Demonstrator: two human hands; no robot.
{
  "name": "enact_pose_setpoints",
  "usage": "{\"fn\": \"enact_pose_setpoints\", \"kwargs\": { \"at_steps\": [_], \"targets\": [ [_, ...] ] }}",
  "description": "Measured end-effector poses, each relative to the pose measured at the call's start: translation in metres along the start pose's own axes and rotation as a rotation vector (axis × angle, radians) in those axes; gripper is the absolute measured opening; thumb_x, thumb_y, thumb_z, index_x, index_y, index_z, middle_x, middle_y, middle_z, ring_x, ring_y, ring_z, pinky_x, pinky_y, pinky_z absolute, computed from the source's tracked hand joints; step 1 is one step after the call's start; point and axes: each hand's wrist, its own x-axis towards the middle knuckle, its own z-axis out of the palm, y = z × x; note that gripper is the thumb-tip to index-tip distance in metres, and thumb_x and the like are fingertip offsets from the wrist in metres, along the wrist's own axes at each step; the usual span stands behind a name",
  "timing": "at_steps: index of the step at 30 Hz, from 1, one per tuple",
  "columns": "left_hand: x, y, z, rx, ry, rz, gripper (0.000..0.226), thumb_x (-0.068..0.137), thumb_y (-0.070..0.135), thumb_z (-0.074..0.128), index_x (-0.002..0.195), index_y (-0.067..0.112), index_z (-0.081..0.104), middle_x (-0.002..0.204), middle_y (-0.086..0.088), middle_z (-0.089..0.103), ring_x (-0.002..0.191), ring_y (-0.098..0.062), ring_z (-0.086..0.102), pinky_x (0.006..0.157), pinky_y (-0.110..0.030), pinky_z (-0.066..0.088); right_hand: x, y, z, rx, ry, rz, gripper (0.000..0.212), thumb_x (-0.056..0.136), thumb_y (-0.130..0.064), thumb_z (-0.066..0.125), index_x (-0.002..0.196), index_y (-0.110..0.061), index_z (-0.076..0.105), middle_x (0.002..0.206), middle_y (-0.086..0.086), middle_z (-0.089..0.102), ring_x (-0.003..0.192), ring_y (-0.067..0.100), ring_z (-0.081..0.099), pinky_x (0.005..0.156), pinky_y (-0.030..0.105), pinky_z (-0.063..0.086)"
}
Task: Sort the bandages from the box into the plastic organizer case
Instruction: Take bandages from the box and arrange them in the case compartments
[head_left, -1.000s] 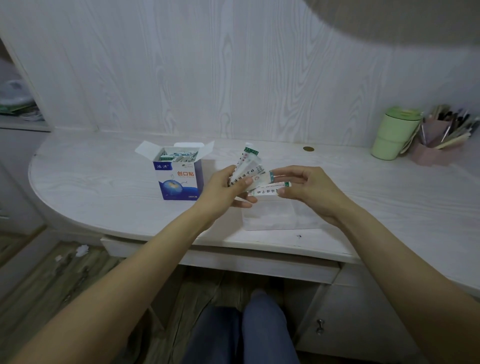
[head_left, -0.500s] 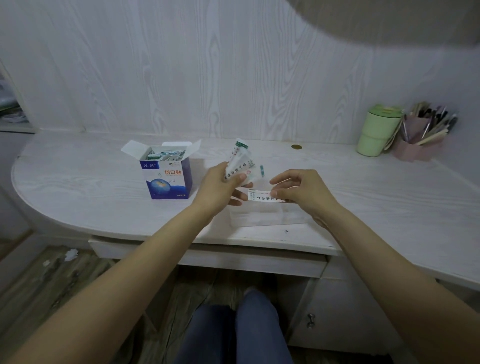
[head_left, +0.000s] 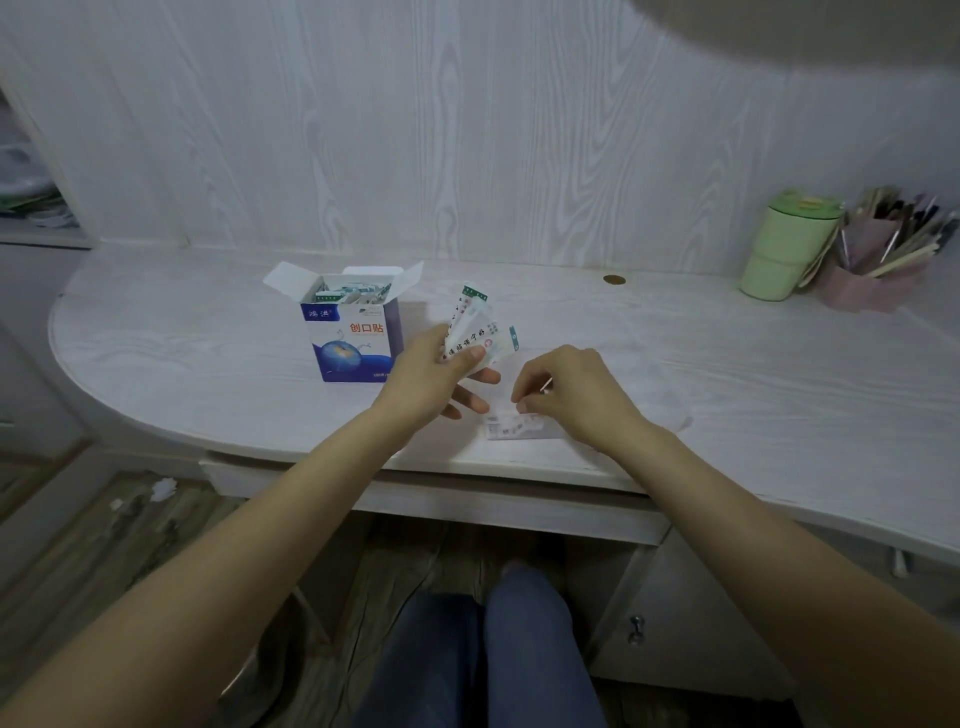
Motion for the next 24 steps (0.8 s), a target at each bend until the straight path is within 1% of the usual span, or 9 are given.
{"fn": "enact_pose_setpoints", "kwargs": {
  "at_steps": [3,5,8,11,13,16,19,21,24],
  "targets": [
    [0.002,-0.002,0.0,0.01,-0.008,-0.004,0.019,0.098,0.026,0.048,0.116,0.02,0.05,0.089,0.003,0.072,0.059,-0.015,0.068,0.049,-0.02,0.05,0.0,-0.001,-0.001,-0.069,0.003,-0.007,0.009,0.08,-0.008,0.069,0.084,-0.013,0.075,0.074,-0.005,0.064,0.074,0.009,0.059,0.071,0.02,0.045],
    [0.002,-0.002,0.0,0.017,-0.007,-0.006,0.022,0.098,0.026,0.048,0.119,0.02,0.05,0.089,0.004,0.072,0.059,-0.014,0.068,0.049,-0.02,0.051,0.001,-0.003,-0.005,-0.145,-0.014,0.003,0.009,0.079,-0.012,0.071,0.081,-0.019,0.074,0.072,-0.01,0.062,0.076,0.01,0.059,0.067,0.025,0.047],
    [0.003,-0.002,0.0,0.029,-0.001,-0.001,0.025,0.098,0.026,0.048,0.122,0.019,0.05,0.089,0.003,0.072,0.059,-0.014,0.068,0.049,-0.02,0.05,0.005,-0.006,-0.012,-0.264,-0.089,0.005,0.011,0.079,-0.015,0.07,0.077,-0.026,0.072,0.076,-0.011,0.066,0.072,0.008,0.054,0.055,0.021,0.038],
    [0.003,-0.002,0.002,0.037,-0.007,0.01,0.024,0.098,0.026,0.048,0.121,0.019,0.05,0.088,0.003,0.071,0.056,-0.014,0.067,0.048,-0.02,0.05,0.009,-0.007,-0.016,-0.368,-0.138,-0.014,0.014,0.08,-0.017,0.067,0.077,-0.03,0.072,0.084,-0.012,0.07,0.075,0.009,0.056,0.055,0.021,0.036],
    [0.002,-0.001,0.003,0.044,-0.015,0.016,0.021,0.098,0.026,0.048,0.118,0.018,0.051,0.086,0.003,0.071,0.055,-0.013,0.066,0.047,-0.019,0.05,0.01,-0.006,-0.016,-0.387,-0.154,-0.026,0.014,0.082,-0.02,0.067,0.079,-0.031,0.073,0.084,-0.012,0.069,0.076,0.009,0.056,0.054,0.018,0.035],
    [0.003,0.0,0.003,0.057,-0.015,0.02,0.023,0.098,0.026,0.048,0.119,0.018,0.05,0.088,0.002,0.071,0.054,-0.013,0.066,0.047,-0.019,0.05,0.011,-0.003,-0.015,-0.329,-0.178,-0.027,0.012,0.083,-0.023,0.067,0.083,-0.032,0.074,0.081,-0.013,0.067,0.076,0.008,0.056,0.057,0.018,0.038],
    [0.003,0.0,0.003,0.055,-0.019,0.019,0.026,0.098,0.026,0.048,0.122,0.016,0.05,0.091,0.001,0.072,0.055,-0.013,0.066,0.047,-0.019,0.049,0.012,0.001,-0.013,-0.236,-0.199,-0.028,0.01,0.084,-0.023,0.066,0.084,-0.029,0.074,0.078,-0.014,0.065,0.081,0.01,0.061,0.068,0.027,0.048],
    [0.002,0.001,0.003,0.058,-0.018,0.024,0.026,0.098,0.026,0.048,0.122,0.016,0.051,0.09,0.001,0.072,0.056,-0.013,0.067,0.048,-0.019,0.05,0.011,0.003,-0.012,-0.136,-0.182,-0.038,0.01,0.087,-0.023,0.064,0.083,-0.024,0.073,0.077,-0.011,0.068,0.077,0.009,0.064,0.074,0.03,0.052],
    [0.001,0.002,0.003,0.057,-0.014,0.028,0.025,0.098,0.026,0.049,0.121,0.016,0.051,0.089,0.002,0.071,0.057,-0.013,0.067,0.048,-0.019,0.051,0.006,0.003,-0.012,0.06,-0.156,-0.023,0.021,0.093,-0.028,0.057,0.083,-0.017,0.071,0.077,-0.007,0.07,0.071,0.005,0.065,0.073,0.022,0.052]
  ]
}}
